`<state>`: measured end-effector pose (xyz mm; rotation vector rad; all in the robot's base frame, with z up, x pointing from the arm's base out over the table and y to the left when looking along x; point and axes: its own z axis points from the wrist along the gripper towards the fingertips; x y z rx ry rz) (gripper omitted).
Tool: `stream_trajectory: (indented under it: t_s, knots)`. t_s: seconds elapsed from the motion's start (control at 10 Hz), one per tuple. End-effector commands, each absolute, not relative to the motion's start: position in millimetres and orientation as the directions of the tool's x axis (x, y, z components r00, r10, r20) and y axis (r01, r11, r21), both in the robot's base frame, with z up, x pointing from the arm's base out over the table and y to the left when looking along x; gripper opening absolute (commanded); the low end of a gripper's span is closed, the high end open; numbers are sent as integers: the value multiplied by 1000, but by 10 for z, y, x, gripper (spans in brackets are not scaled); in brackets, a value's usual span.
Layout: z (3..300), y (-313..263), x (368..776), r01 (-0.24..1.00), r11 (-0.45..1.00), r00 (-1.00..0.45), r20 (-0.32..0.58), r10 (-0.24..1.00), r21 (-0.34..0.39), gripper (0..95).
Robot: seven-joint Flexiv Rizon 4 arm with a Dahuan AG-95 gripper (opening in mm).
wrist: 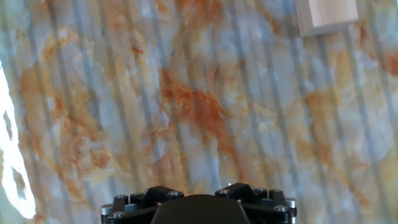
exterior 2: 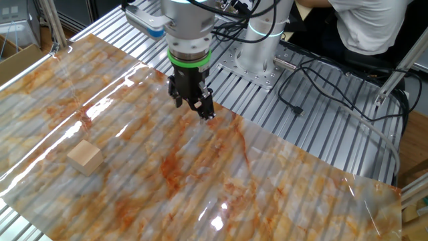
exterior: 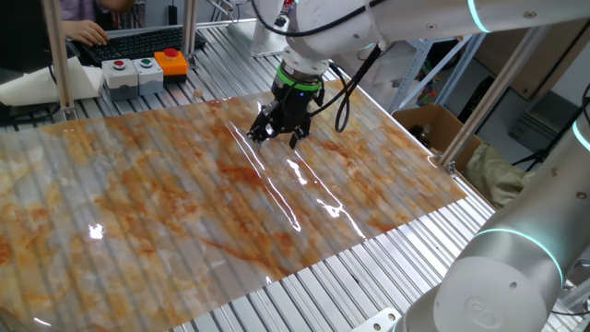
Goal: Use the gripper to push the small block from left to right
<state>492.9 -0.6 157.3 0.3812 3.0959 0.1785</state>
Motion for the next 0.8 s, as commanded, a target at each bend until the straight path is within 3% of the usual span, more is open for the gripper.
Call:
stream_trajectory:
  t_s: [0.1,0.8]
  knots:
    - [1574,-30,4925,229,968,-973,-9,231,101,0]
    - [1661,-252,5101,174,983,-982,-68,178,62,0]
